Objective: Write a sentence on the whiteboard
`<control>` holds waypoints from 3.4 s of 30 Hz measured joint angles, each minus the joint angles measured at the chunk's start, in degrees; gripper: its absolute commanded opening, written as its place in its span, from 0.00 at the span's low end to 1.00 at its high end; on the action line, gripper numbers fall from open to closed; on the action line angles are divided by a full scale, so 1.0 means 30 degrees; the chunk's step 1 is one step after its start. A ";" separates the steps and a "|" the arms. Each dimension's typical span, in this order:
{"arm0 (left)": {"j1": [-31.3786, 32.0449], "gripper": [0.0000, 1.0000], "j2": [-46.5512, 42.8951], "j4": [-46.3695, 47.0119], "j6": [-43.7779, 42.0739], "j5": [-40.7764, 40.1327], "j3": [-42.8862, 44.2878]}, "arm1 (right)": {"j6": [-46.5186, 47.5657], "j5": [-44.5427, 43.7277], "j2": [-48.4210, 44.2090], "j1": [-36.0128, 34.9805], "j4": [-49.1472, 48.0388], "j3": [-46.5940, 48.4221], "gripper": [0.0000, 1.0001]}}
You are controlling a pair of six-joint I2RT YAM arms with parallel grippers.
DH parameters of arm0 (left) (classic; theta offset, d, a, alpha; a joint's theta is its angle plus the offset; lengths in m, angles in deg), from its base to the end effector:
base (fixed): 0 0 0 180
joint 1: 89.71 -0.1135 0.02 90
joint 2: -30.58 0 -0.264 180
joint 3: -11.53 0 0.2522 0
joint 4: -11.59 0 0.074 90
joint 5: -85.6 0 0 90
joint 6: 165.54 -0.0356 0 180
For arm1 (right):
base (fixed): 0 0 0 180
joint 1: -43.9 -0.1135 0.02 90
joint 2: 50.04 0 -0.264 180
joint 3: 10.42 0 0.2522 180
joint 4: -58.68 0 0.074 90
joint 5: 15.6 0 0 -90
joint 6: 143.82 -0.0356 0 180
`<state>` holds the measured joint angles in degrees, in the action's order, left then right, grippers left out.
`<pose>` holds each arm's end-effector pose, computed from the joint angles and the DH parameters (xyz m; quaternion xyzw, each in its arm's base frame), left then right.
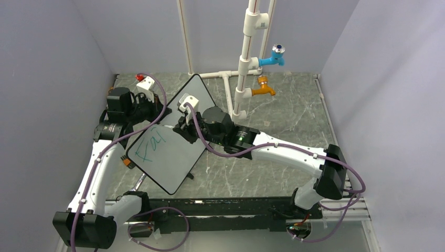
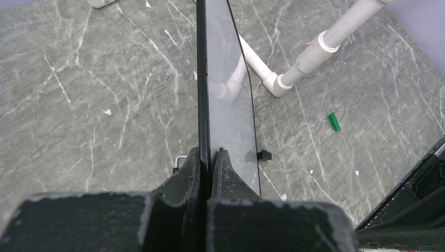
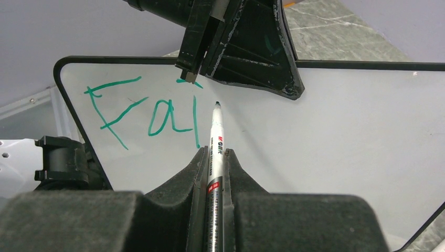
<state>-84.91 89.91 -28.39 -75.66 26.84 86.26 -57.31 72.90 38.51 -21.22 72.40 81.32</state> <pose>0.2211 -0.0371 0.3641 0.1801 0.8033 -0.2476 0.5107 0.1577 0.3379 0.3714 -0.3867 0.6647 0.3519 0.5337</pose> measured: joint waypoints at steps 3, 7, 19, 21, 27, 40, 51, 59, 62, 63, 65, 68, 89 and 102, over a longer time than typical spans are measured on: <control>0.0000 0.00 0.0000 0.0000 -0.0007 0.0000 0.0000 | -0.0007 0.0007 0.0073 0.0000 -0.0007 0.0000 0.00; 0.0000 0.00 0.0000 0.0007 -0.0007 0.0000 0.0000 | -0.0051 0.0029 0.0313 0.0000 0.0000 0.0000 0.00; 0.0000 0.00 0.0007 0.0007 0.0000 0.0007 0.0000 | -0.0087 0.0175 0.0882 0.0000 -0.0015 0.0000 0.00; 0.0000 0.00 0.0000 0.0000 0.0000 0.0007 0.0000 | -0.0138 0.0175 0.0925 0.0000 -0.0022 0.0000 0.00; 0.0000 0.00 0.0007 0.0007 -0.0015 0.0000 0.0000 | -0.0211 0.0168 0.1005 0.0015 -0.0066 0.0000 0.00; 0.0000 0.00 0.0044 0.0015 -0.0022 -0.0015 0.0000 | -0.0401 0.0182 0.1020 0.0612 -0.0153 0.0000 0.00; -0.0007 0.00 0.0058 0.0015 -0.0029 -0.0029 0.0000 | -0.0532 0.0168 0.1020 0.0794 -0.0153 0.0000 0.00; 0.0000 0.00 0.0051 0.0015 -0.0007 0.0000 0.0000 | -0.0794 0.0138 0.0787 0.0867 -0.0481 -0.0299 0.00; 0.0000 0.00 0.0044 0.0022 0.0000 0.0000 0.0000 | -0.0867 0.0153 0.0758 0.0925 -0.0678 -0.0299 0.00; 0.0000 0.00 0.0044 0.0022 0.0000 0.0000 0.0000 | -0.0882 0.0153 0.0758 0.0933 -0.0736 -0.0299 0.00; 0.0000 0.00 0.0044 0.0015 0.0000 0.0007 0.0000 | -0.0911 0.0160 0.0758 0.0933 -0.0772 -0.0299 0.00; 0.0000 0.00 0.0044 0.0015 0.0000 0.0007 0.0000 | -0.0918 0.0168 0.0758 0.0933 -0.0816 -0.0291 0.00; 0.0000 0.00 0.0044 0.0015 0.0000 0.0036 0.0000 | -0.1056 0.0852 0.0911 0.0925 -0.1027 0.0386 0.00; -0.0022 0.00 0.0058 0.0022 -0.0029 -0.0007 0.0000 | -0.1450 0.1100 0.1158 0.0911 -0.1399 -0.0007 0.00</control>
<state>-84.98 90.09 -28.33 -75.75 26.82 86.26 -61.66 76.20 41.98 -18.49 68.21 81.29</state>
